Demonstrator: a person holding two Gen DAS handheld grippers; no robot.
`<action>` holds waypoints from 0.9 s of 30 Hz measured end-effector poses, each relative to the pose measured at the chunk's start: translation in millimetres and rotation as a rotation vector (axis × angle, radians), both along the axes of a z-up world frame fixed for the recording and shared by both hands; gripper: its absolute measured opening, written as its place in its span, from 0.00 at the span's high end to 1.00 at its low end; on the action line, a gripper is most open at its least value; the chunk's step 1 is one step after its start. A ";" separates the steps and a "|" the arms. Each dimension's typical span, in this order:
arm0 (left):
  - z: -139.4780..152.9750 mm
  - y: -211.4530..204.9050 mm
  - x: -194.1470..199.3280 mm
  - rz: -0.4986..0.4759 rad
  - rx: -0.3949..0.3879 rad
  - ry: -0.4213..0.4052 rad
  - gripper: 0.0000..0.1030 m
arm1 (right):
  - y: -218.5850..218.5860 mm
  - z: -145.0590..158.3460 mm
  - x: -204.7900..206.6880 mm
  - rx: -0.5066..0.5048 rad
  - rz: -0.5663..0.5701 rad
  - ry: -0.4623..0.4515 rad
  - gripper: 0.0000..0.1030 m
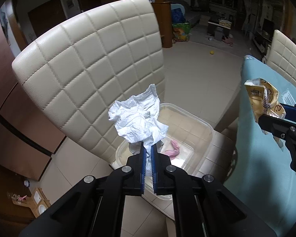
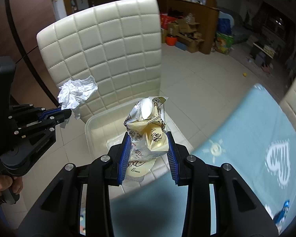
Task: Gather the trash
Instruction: 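Carry the tissue and snack bag to the clear bin and release them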
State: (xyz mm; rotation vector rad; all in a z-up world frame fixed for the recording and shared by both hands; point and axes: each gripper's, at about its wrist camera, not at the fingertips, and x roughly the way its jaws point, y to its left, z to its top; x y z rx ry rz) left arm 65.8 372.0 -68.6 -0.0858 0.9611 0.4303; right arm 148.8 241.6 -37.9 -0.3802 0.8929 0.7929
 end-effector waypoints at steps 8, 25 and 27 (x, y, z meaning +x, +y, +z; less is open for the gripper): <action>-5.8 28.7 5.5 0.073 0.003 0.005 0.95 | 46.5 -7.8 8.0 0.022 0.099 -0.001 0.51; -21.5 14.9 29.2 0.015 -0.028 0.031 0.94 | 3.2 -34.8 5.9 -0.042 0.024 0.040 0.15; -21.8 9.3 32.9 -0.007 -0.031 0.035 0.94 | -5.0 -37.9 4.0 -0.043 0.008 0.057 0.15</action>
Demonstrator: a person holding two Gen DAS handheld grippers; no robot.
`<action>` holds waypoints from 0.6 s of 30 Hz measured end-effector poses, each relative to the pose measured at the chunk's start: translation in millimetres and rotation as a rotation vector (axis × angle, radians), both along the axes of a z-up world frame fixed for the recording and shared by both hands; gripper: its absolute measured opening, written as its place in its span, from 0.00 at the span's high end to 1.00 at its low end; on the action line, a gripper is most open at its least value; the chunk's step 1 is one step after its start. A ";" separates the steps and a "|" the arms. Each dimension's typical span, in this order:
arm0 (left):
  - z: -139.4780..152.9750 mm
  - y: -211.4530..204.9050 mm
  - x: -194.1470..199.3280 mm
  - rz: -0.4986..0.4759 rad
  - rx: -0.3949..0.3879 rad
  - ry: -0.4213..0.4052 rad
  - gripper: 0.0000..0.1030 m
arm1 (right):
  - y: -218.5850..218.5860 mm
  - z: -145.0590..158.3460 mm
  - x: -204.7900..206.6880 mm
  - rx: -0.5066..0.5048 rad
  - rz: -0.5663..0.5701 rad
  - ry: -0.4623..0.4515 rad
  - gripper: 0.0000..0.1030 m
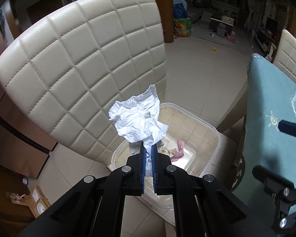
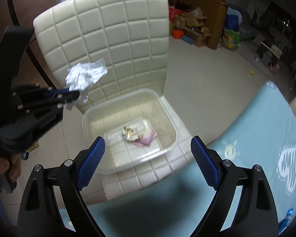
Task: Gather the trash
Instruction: 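Carry the tissue and snack bag to the clear bin and release them, then move both tools back over the table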
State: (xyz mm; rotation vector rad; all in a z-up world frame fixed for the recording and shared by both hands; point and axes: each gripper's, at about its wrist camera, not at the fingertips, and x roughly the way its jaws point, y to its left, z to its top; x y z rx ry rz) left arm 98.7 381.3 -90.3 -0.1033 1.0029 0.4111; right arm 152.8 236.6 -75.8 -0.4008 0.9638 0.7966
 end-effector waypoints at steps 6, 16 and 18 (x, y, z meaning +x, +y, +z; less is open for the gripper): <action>-4.0 -8.6 11.2 -0.026 -0.036 0.037 0.51 | -18.2 3.0 -3.9 0.010 -0.041 0.013 0.15; 5.6 -20.8 -2.6 -0.033 -0.059 0.015 0.17 | -35.0 12.7 -17.6 0.016 -0.071 0.003 0.15; 5.6 -29.9 -8.4 -0.051 -0.048 0.030 0.17 | -42.6 14.2 -22.3 0.018 -0.083 0.008 0.15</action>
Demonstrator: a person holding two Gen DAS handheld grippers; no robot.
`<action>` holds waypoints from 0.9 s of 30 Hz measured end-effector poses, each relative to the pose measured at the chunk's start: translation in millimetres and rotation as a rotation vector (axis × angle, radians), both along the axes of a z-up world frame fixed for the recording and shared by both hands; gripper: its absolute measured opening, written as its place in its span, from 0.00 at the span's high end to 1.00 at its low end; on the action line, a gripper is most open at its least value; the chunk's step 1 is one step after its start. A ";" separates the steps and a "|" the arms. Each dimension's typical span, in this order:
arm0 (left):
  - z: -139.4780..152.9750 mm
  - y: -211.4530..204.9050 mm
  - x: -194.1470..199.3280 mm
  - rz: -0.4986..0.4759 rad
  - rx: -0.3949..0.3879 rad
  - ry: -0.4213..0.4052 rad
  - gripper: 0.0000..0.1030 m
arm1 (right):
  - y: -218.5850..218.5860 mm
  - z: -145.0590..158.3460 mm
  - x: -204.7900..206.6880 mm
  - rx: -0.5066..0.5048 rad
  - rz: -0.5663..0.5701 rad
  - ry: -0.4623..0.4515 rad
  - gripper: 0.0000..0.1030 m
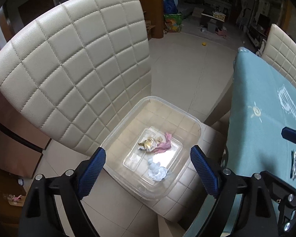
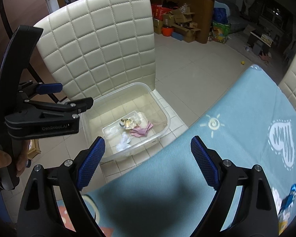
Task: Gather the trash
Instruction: 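Move both tools back over the table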
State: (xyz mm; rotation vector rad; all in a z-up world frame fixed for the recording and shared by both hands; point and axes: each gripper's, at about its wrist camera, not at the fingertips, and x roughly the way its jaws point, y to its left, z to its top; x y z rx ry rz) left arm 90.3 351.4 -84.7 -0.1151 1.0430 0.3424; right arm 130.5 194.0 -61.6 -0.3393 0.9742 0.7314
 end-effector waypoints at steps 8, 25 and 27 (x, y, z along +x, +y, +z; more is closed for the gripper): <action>17.3 -33.3 -19.5 -0.040 0.008 -0.025 0.17 | -49.1 10.9 -23.3 0.011 -0.072 -0.004 0.14; 26.2 -123.5 -40.0 -0.164 0.015 0.011 0.17 | -191.9 7.2 -75.0 -0.015 -0.308 -0.026 0.14; 23.4 -157.8 -41.2 -0.212 0.011 0.024 0.17 | -218.9 7.1 -83.1 -0.033 -0.357 -0.043 0.14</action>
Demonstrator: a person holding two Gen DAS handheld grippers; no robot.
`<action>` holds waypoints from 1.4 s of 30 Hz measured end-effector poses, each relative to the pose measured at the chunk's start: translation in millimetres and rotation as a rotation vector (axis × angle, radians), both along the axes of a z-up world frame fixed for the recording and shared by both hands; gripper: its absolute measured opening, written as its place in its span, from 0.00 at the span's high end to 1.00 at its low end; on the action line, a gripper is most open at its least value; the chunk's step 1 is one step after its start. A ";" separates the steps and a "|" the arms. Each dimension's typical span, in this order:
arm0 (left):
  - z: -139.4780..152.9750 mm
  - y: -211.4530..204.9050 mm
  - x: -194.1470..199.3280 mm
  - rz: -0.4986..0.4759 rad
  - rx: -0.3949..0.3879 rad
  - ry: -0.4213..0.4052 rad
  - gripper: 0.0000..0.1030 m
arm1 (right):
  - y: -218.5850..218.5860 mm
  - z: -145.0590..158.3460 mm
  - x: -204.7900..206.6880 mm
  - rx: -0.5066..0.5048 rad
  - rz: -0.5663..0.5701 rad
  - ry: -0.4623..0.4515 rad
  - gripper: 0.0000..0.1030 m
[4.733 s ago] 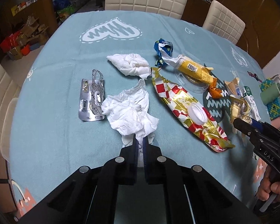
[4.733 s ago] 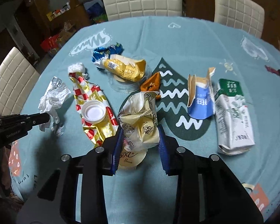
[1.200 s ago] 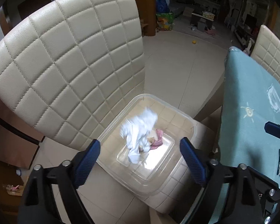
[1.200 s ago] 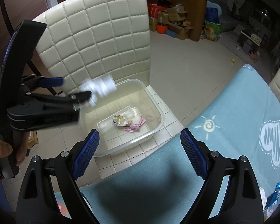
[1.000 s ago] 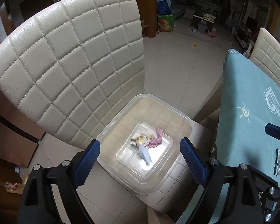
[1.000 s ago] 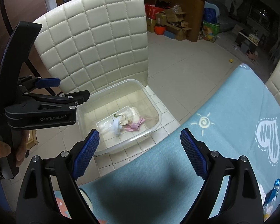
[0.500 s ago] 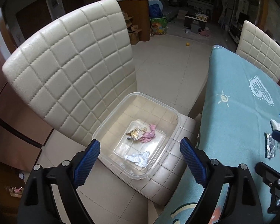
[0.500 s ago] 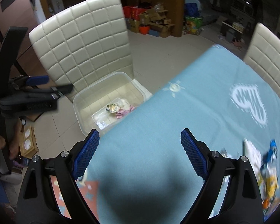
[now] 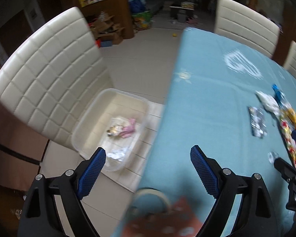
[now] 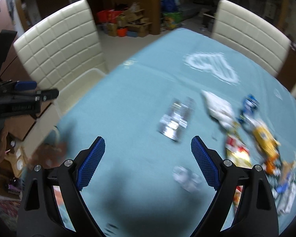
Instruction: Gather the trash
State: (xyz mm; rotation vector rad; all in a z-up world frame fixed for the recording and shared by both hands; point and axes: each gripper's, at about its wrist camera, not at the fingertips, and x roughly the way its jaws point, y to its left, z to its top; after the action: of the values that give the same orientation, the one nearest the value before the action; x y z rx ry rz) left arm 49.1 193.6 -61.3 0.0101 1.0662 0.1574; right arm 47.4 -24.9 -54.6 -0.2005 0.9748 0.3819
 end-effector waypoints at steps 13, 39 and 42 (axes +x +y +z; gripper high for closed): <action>-19.9 -180.2 3.3 -0.306 0.025 0.056 0.17 | -153.4 -22.4 -31.6 -0.109 -0.256 0.032 0.23; -47.3 -192.9 79.3 -0.343 0.030 0.079 0.17 | -134.2 -46.7 34.0 0.052 -0.154 0.111 0.92; -46.9 -187.9 83.4 -0.337 0.006 0.073 0.19 | -137.3 -39.1 33.5 0.060 -0.153 0.086 0.93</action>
State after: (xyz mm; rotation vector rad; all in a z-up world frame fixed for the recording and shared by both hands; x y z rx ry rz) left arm 132.4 5.7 -108.2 0.2011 1.1208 -0.1456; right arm 80.9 -162.2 -93.6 -0.0550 1.0543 0.2809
